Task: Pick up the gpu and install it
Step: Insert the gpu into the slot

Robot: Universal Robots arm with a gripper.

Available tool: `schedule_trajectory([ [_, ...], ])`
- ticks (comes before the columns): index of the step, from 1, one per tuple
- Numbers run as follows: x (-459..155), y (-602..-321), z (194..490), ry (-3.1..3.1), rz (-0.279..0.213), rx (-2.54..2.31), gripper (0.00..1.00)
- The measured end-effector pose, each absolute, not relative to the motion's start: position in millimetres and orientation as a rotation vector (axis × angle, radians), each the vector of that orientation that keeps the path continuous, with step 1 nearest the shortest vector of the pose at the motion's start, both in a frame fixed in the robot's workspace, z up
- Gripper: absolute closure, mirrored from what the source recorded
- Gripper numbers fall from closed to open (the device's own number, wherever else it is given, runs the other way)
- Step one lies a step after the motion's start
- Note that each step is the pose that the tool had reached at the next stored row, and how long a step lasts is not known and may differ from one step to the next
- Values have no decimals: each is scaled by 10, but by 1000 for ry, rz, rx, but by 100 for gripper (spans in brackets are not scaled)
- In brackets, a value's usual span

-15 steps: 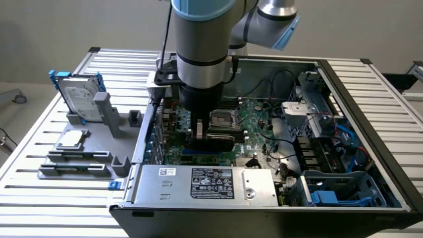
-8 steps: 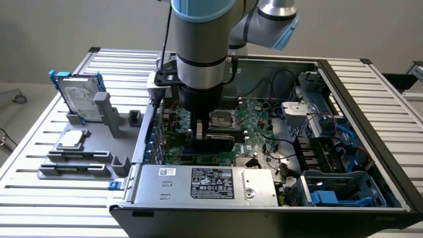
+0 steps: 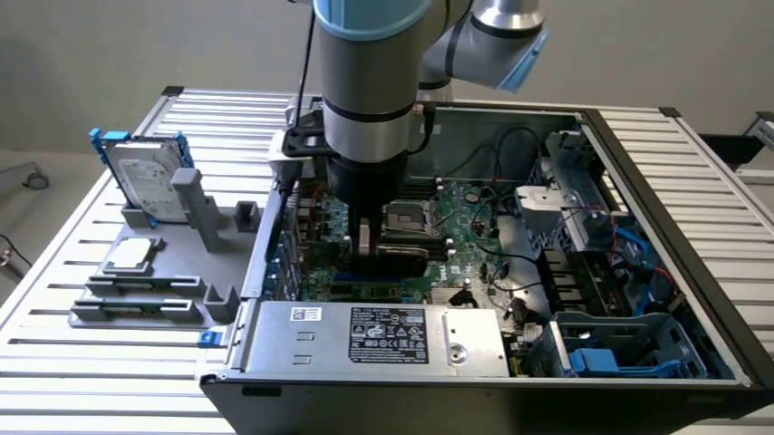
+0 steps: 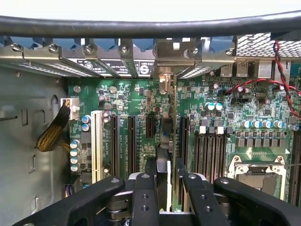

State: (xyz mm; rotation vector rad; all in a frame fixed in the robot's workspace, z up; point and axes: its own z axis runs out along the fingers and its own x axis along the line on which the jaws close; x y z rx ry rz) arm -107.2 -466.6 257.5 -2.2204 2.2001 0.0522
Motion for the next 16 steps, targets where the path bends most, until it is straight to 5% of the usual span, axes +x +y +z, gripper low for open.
schedule_trajectory([
  [16, -1076, -4655, 2576, 2205, 61, -2225, 74],
])
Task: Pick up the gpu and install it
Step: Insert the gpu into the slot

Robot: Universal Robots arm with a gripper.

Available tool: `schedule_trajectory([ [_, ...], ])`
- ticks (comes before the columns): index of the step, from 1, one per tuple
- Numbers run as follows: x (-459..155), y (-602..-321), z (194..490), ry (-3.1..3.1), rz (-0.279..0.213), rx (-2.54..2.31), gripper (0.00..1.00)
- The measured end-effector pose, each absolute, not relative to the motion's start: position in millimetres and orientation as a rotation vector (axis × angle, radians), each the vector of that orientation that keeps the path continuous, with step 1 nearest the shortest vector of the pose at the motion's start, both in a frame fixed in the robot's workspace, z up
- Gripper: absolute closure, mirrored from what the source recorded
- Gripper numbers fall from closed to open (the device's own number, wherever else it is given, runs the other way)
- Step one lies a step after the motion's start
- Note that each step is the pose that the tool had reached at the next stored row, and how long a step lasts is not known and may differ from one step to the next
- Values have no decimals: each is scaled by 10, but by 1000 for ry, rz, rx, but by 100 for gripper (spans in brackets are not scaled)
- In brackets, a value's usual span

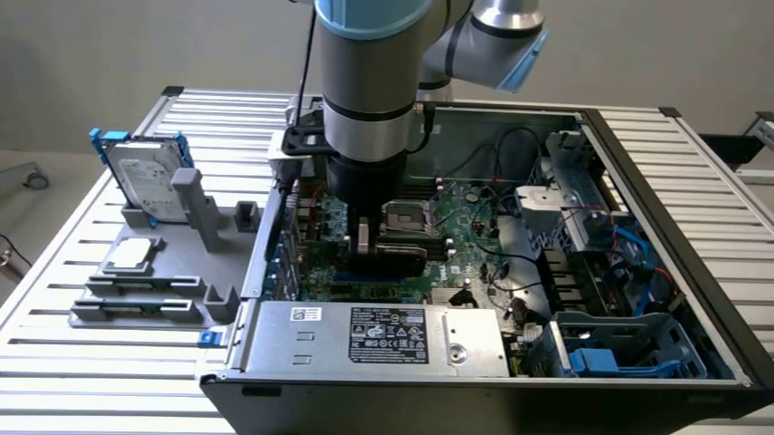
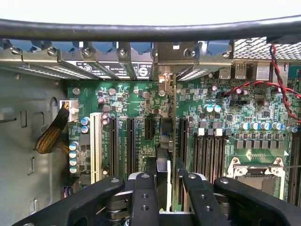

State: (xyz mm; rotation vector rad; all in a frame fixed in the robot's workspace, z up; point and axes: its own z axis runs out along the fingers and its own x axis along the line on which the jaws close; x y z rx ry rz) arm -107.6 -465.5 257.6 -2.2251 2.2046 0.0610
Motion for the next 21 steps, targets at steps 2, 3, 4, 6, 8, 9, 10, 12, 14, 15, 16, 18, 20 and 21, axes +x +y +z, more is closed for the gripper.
schedule_trajectory([
  [2, -1077, -4655, 2573, 2205, 61, -2225, 74],
  [3, -1077, -4655, 2570, 2205, 60, -2225, 74],
  [4, -1077, -4655, 2568, 2205, 60, -2226, 74],
  [6, -1078, -4655, 2564, 2206, 60, -2226, 74],
  [8, -1078, -4655, 2560, 2206, 59, -2226, 74],
  [9, -1079, -4655, 2559, 2206, 59, -2226, 74],
  [10, -1079, -4655, 2558, 2206, 59, -2226, 74],
  [12, -1079, -4655, 2555, 2206, 59, -2226, 74],
  [14, -1080, -4655, 2552, 2206, 59, -2226, 74],
  [15, -1080, -4655, 2551, 2206, 59, -2226, 74],
  [16, -1082, -4655, 2545, 2207, 58, -2227, 74],
  [18, -1083, -4655, 2537, 2208, 58, -2228, 74],
  [20, -1083, -4655, 2535, 2208, 58, -2228, 74],
  [21, -1083, -4655, 2534, 2208, 58, -2228, 74],
])
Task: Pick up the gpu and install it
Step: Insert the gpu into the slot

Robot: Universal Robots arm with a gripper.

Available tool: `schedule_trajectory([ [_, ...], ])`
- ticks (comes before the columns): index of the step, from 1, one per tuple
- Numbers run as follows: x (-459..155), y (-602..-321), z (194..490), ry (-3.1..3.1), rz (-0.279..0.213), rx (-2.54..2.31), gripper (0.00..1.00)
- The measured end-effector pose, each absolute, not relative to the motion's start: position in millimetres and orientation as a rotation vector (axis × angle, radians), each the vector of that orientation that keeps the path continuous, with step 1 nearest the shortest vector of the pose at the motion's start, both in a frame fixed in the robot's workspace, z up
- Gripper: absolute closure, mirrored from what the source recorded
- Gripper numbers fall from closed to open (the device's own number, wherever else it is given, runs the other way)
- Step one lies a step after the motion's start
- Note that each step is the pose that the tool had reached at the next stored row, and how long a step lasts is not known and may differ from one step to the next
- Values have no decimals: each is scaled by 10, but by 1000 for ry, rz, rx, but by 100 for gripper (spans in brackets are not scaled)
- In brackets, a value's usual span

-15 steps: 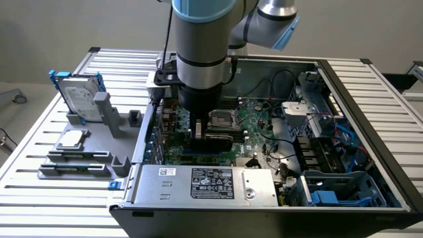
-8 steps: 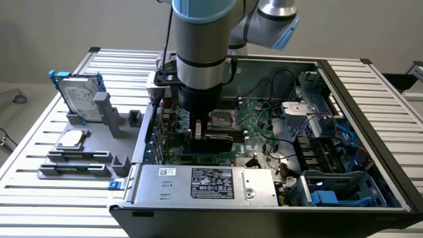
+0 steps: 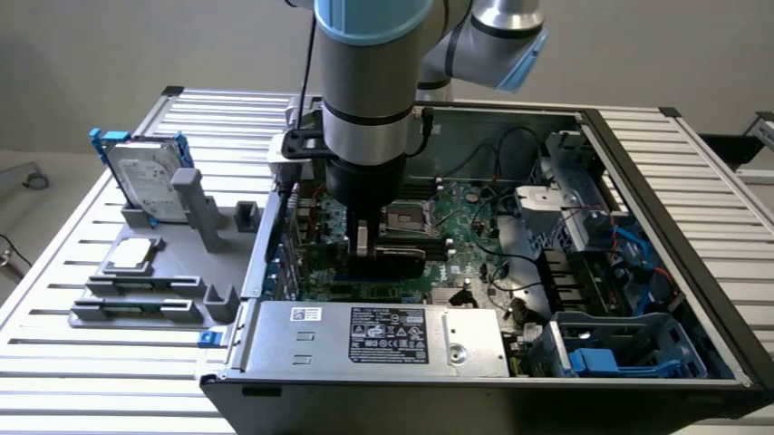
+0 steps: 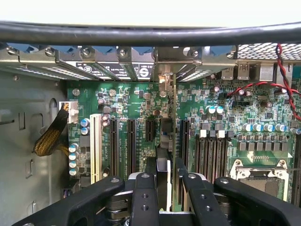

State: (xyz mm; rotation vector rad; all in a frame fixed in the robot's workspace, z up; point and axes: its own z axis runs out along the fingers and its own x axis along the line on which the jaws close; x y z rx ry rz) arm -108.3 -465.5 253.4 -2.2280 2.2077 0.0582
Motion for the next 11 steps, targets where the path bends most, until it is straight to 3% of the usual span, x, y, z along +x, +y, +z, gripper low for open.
schedule_trajectory([
  [11, -1084, -4655, 2530, 2208, 59, -2228, 74],
])
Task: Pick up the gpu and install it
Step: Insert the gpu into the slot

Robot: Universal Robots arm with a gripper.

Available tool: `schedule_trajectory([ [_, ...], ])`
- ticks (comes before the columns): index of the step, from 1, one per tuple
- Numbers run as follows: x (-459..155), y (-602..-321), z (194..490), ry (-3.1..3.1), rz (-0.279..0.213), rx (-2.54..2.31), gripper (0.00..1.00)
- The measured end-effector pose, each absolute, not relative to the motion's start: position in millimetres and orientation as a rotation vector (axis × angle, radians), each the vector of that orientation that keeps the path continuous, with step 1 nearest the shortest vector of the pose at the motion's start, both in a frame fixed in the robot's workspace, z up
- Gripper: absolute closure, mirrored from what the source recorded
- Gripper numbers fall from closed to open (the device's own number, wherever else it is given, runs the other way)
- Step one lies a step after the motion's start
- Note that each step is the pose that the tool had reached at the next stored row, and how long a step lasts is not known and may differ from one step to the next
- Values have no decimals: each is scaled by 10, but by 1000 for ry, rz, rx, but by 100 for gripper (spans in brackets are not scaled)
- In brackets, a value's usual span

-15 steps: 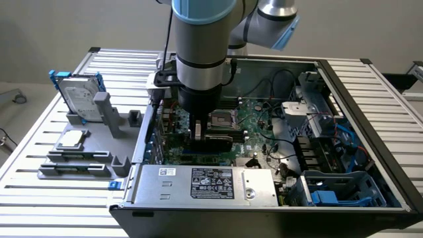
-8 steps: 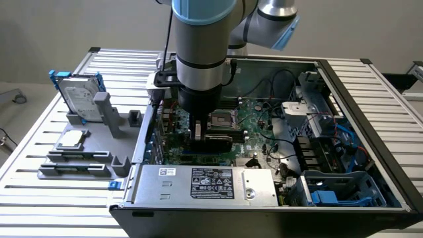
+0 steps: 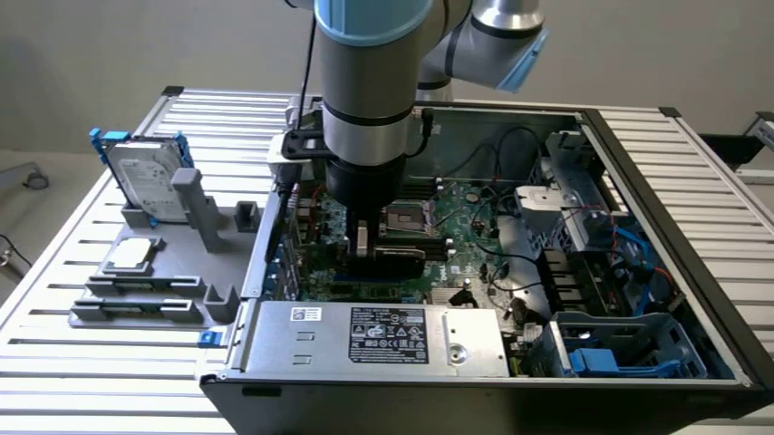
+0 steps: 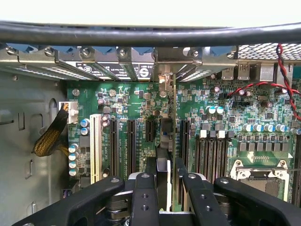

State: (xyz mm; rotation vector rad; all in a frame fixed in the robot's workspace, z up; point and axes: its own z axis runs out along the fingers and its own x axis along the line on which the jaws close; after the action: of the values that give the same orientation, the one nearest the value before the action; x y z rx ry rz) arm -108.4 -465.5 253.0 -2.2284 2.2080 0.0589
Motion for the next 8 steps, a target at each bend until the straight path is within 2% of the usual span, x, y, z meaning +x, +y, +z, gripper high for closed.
schedule_trajectory([
  [8, -1090, -4655, 2526, 2209, 61, -2229, 74],
])
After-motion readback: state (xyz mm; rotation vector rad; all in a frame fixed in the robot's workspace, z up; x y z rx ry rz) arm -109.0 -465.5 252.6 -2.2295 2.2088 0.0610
